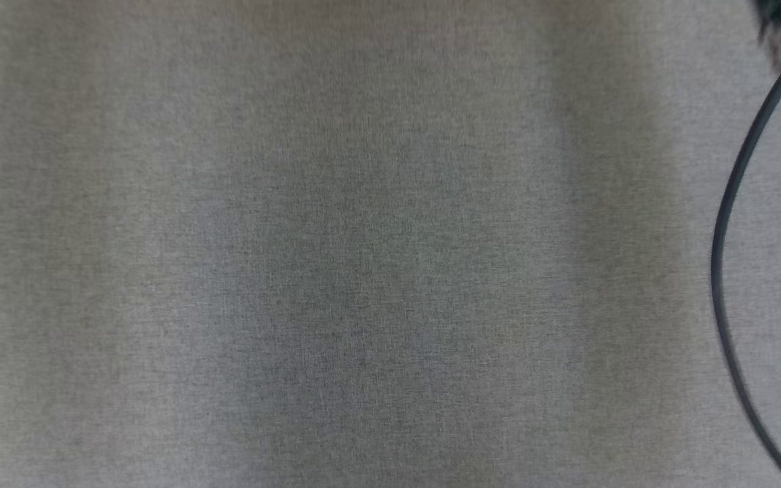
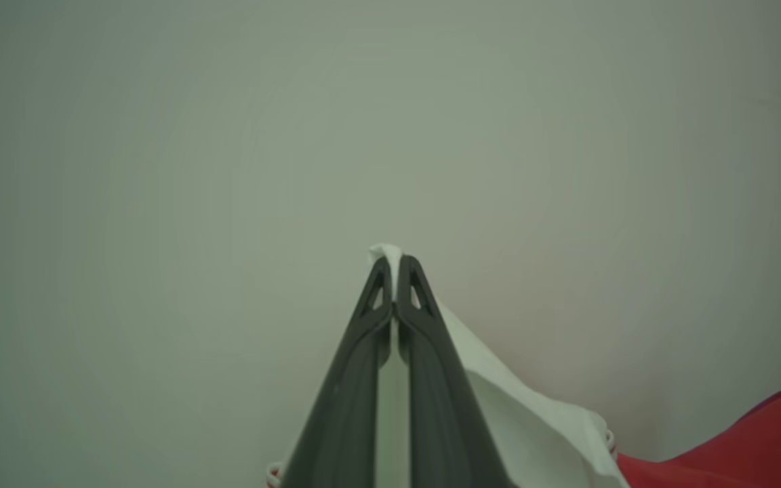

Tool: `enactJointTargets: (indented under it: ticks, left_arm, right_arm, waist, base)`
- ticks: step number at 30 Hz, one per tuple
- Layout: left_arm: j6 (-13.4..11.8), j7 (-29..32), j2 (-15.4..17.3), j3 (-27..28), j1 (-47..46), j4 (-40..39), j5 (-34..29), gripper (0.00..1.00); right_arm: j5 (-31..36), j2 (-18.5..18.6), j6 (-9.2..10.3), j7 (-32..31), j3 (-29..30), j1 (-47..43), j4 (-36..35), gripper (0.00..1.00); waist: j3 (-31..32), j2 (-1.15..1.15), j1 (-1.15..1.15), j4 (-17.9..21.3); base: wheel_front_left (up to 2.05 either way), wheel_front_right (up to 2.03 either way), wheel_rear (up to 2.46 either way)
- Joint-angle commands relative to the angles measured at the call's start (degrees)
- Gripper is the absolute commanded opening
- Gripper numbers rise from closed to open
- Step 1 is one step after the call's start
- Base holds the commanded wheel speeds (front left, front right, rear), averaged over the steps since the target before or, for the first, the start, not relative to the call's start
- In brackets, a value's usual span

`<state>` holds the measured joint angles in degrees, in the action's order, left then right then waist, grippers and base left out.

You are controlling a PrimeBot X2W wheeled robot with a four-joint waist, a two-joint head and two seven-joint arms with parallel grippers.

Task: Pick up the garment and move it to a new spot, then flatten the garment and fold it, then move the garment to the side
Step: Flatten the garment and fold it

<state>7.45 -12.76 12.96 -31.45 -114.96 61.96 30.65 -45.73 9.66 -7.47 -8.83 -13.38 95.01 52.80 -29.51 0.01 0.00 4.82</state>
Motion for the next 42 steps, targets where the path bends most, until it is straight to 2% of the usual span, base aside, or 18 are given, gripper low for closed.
enactJointTargets:
  ticks: [1, 8, 11, 14, 17, 21, 24, 25, 30, 36, 42]
  left_arm:
    - [-0.11, -0.67, 1.02, -0.83, 3.65, -1.28, 1.22, 0.00]
    - [-0.17, -2.40, 6.00, 2.84, 24.03, -10.90, 8.27, 0.00]
    - [-2.14, -2.46, 8.37, 5.78, 35.47, -18.00, 10.51, 0.00]
    - [-5.77, -2.50, 10.39, 8.95, 47.61, -27.74, 12.21, 0.00]
    - [-10.57, -2.48, 11.09, 11.56, 61.47, -39.01, 14.66, 0.00]
    - [-16.87, -2.48, 11.06, 13.60, 78.90, -53.09, 16.65, 0.00]
    - [-20.45, -2.49, 11.08, 15.16, 89.36, -59.19, 15.85, 0.00]
    - [-20.45, -2.49, 11.08, 15.16, 89.36, -59.19, 15.85, 0.00]
    - [-22.56, -2.50, 7.15, 17.69, 103.24, -63.94, 14.86, 0.00]
    - [-21.42, -2.50, 1.32, 20.36, 114.43, -63.98, 11.85, 0.00]
    - [-19.64, -2.50, -1.50, 22.81, 119.77, -62.68, 6.75, 0.00]
  right_arm:
    - [-2.11, 0.91, -0.05, -0.74, -1.95, -3.79, -2.91, 0.00]
    - [-10.05, 6.30, -0.05, -2.37, -11.02, -23.80, -16.28, 0.00]
    - [-12.65, 8.48, -0.05, -1.98, -13.60, -32.12, -20.97, 0.00]
    - [-14.45, 10.60, -0.05, -1.59, -15.27, -40.03, -25.37, 0.00]
    - [-15.64, 12.22, -0.05, -0.62, -16.39, -47.76, -29.10, 0.00]
    - [-16.27, 13.49, -0.05, 1.17, -17.08, -57.28, -32.50, 0.00]
    - [-16.34, 13.03, -0.05, 2.79, -17.34, -63.61, -33.81, 0.00]
    - [-16.34, 13.03, -0.05, 2.79, -17.34, -63.61, -33.81, 0.00]
    - [-14.70, 11.66, -0.05, 5.31, -18.72, -72.67, -34.25, 0.00]
    - [-11.13, 11.26, -0.05, 7.76, -19.88, -81.42, -33.87, 0.00]
    - [-7.64, 11.71, -0.04, 9.38, -18.98, -87.08, -34.35, 0.00]
  waist:
    - [1.67, -0.01, 0.00, 0.24]
    - [7.90, -0.01, 0.00, 1.02]
    - [10.77, -0.01, 0.00, 1.43]
    - [13.18, -0.01, 0.00, 1.44]
    - [15.16, -0.01, 0.00, 1.38]
    - [16.95, -0.01, 0.00, 0.80]
    - [17.95, -0.01, 0.00, 0.53]
    - [17.95, -0.01, 0.00, 0.53]
    - [20.03, -0.01, 0.00, 0.08]
    - [22.05, -0.01, 0.00, -0.87]
    - [23.58, -0.01, 0.00, -1.99]
  base:
    - [0.00, 0.00, 0.00]
    - [0.00, 0.00, 0.00]
    - [0.00, 0.00, 0.00]
    - [0.00, 0.00, 0.00]
    - [0.00, 0.00, 0.00]
    - [0.00, 0.00, 0.00]
    - [0.00, 0.00, 0.00]
    - [0.00, 0.00, 0.00]
    - [0.00, 0.00, 0.00]
    - [0.00, 0.00, 0.00]
    - [0.00, 0.00, 0.00]
